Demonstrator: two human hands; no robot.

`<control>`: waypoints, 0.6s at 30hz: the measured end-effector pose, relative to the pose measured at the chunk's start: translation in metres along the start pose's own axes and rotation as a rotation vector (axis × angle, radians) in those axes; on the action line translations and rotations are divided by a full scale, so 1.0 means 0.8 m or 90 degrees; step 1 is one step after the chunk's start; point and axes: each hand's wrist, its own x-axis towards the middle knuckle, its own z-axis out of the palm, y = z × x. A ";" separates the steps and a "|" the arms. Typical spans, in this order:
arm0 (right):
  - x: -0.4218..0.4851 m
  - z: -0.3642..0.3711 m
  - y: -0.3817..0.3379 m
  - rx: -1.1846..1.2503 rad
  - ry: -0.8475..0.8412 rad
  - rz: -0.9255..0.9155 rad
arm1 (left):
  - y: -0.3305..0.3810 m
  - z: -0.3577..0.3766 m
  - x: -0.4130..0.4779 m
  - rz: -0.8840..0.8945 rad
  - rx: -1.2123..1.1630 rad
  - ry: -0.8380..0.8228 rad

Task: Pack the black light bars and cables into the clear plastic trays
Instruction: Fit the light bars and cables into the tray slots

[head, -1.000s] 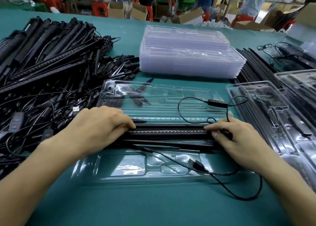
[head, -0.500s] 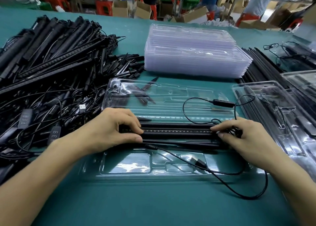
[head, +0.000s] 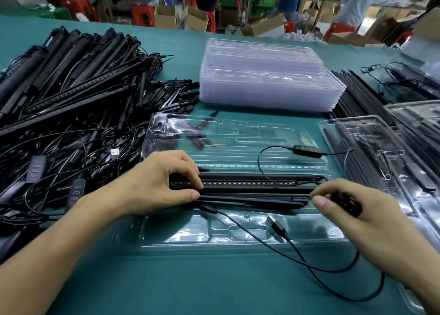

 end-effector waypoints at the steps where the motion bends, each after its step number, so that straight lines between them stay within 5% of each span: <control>1: -0.002 -0.003 -0.001 0.045 0.009 0.001 | 0.003 0.002 0.001 0.002 0.010 -0.005; 6: -0.006 0.000 -0.015 0.194 0.003 -0.044 | 0.044 0.017 0.018 0.050 0.035 0.003; 9: -0.003 0.022 -0.033 0.246 0.063 -0.081 | 0.088 0.035 0.028 0.005 -0.164 -0.071; 13: -0.001 0.052 -0.063 0.107 0.048 -0.174 | 0.128 0.070 0.044 -0.147 -0.450 -0.088; 18: -0.010 0.058 -0.064 -0.075 -0.063 -0.258 | 0.133 0.081 0.050 -0.240 -0.649 0.020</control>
